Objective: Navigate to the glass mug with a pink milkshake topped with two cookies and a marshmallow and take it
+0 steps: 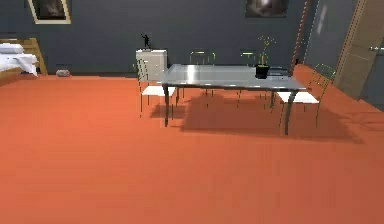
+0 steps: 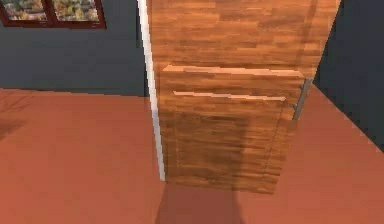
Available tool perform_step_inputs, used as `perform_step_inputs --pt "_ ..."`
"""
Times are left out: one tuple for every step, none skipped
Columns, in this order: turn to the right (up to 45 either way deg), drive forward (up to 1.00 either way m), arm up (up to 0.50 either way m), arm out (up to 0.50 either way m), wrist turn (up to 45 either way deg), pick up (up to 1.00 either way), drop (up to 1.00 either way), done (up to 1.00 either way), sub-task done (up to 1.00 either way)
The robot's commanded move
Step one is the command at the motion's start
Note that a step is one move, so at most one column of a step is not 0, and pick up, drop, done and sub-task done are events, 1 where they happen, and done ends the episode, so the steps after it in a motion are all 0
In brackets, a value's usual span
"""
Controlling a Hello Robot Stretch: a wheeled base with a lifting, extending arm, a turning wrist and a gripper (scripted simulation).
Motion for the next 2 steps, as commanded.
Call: perform_step_inputs --pt "0.0 0.6 0.0 0.0 0.0 0.0 0.0 0.0 0.0" --pt "-33.0 0.0 0.0 0.0 0.0 0.0 0.0 0.0 0.0"
